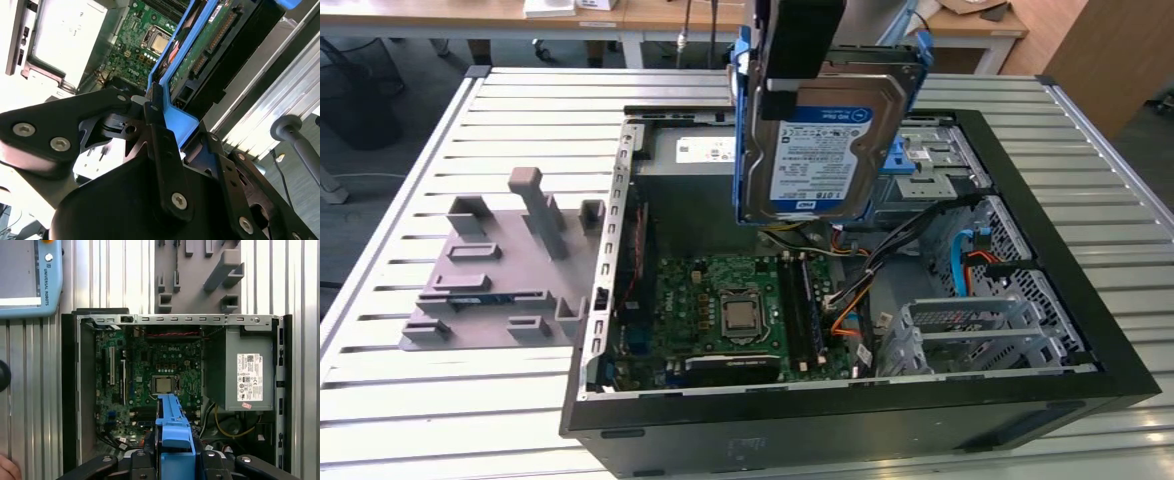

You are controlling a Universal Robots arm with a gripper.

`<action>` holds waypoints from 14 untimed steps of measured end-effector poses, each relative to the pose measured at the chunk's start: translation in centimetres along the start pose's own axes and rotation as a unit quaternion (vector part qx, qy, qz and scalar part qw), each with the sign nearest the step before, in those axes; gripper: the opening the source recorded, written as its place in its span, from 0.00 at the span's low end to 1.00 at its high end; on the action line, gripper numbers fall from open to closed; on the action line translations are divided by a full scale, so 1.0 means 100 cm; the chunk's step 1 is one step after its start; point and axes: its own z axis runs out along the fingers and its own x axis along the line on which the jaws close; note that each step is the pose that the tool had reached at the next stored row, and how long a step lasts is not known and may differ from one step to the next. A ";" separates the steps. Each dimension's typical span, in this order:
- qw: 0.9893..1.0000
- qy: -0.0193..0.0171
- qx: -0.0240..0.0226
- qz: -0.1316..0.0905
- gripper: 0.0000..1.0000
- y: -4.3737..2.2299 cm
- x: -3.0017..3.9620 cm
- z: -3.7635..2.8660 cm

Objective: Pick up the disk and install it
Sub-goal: 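Insert the disk into the insertion slot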

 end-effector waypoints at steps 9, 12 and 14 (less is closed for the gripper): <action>1.000 0.000 0.000 0.002 0.36 -0.0062 0.0054 0.0062; 1.000 0.000 0.000 0.002 0.36 -0.0093 0.0058 0.0067; 1.000 0.000 0.000 0.002 0.36 -0.0099 0.0075 0.0070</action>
